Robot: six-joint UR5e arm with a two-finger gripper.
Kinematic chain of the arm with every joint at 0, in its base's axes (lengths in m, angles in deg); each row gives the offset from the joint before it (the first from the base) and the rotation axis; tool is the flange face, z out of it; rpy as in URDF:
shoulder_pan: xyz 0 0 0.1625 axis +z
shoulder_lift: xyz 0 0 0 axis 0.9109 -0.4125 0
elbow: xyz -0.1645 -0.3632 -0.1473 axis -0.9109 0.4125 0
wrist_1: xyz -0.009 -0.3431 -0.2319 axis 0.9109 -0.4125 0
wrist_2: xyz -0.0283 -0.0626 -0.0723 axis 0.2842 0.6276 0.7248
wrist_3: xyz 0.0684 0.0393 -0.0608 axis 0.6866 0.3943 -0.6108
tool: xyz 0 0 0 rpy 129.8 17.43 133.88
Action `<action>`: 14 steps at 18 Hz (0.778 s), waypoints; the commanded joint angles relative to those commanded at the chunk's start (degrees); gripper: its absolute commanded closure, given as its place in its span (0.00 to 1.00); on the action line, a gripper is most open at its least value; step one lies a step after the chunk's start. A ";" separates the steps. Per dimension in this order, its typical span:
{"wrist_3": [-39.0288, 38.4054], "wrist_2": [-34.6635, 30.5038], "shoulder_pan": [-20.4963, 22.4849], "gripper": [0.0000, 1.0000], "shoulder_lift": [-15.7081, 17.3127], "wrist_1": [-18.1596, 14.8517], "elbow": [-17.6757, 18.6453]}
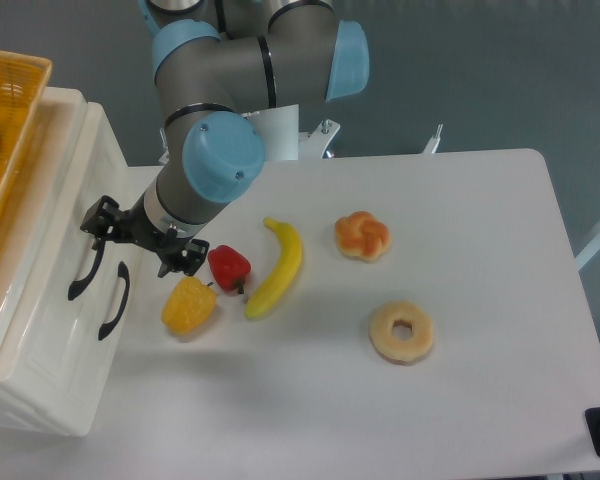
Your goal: Slide open the top white drawer
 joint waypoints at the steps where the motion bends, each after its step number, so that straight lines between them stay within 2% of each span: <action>1: 0.00 0.09 0.00 0.00 -0.17 0.00 0.00; 14: -0.79 -0.62 -1.67 0.00 -2.11 0.26 0.26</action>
